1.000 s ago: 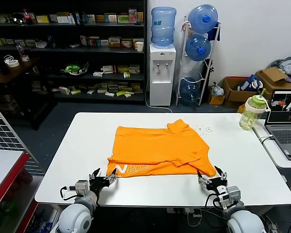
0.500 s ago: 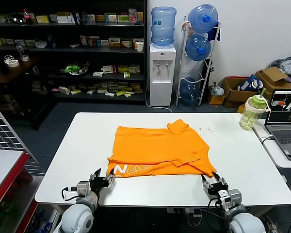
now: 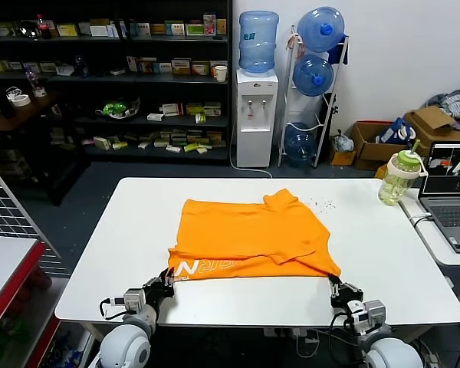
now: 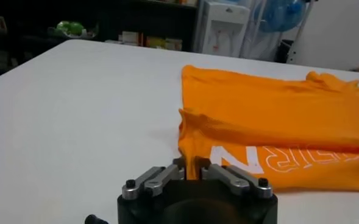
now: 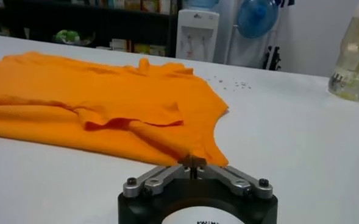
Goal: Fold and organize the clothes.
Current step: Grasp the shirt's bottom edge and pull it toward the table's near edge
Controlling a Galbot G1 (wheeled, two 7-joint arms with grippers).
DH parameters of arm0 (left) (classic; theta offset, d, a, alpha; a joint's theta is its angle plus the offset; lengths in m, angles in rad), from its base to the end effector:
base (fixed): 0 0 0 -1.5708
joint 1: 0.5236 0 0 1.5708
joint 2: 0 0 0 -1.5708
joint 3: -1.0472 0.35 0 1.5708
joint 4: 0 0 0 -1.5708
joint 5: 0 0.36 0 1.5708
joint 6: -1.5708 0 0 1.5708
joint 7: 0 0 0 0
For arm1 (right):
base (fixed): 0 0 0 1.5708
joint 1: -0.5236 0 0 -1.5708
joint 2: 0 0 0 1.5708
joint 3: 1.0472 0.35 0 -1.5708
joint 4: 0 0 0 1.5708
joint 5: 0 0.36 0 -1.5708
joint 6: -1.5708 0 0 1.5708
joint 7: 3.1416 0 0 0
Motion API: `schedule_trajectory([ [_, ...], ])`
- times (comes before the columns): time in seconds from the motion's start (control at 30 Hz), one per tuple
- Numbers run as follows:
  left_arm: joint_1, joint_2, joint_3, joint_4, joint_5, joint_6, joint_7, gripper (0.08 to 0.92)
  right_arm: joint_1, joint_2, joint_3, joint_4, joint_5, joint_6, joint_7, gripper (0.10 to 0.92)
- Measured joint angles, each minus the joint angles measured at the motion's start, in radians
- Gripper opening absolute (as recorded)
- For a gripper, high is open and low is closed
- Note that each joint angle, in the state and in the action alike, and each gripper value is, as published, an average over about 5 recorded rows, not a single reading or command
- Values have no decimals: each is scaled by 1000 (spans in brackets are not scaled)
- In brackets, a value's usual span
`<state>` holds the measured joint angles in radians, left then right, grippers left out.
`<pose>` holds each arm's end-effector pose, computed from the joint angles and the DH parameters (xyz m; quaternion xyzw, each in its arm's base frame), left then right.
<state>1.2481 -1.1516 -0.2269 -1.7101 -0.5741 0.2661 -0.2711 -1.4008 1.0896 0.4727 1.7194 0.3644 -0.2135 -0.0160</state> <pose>0.2709 0.0269 -0.3781 -0.0347 -0.9675 0.0485 0.2457 0.2396 -0.1213 -0.3777 0.0652 -0.9711 0.0506 0.2239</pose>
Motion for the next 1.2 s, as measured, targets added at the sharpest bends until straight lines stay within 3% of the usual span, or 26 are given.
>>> schedule_trajectory([
  [0.17,10,15,1,-25,-18,11,-15,94,-27,-15,12,38,28,-11,16,124],
  [0.8,217,211,-31,-279,-213,95,-109,94,-348,-82,123,282,150,-83,79,133],
  [0.93,258,225,-34,-311,-226,110,-115,128,-387,-76,135,303,148,-86,81,216],
  [1.2,271,240,-57,-350,-231,125,-118,351,-393,-88,169,345,137,-86,69,441],
])
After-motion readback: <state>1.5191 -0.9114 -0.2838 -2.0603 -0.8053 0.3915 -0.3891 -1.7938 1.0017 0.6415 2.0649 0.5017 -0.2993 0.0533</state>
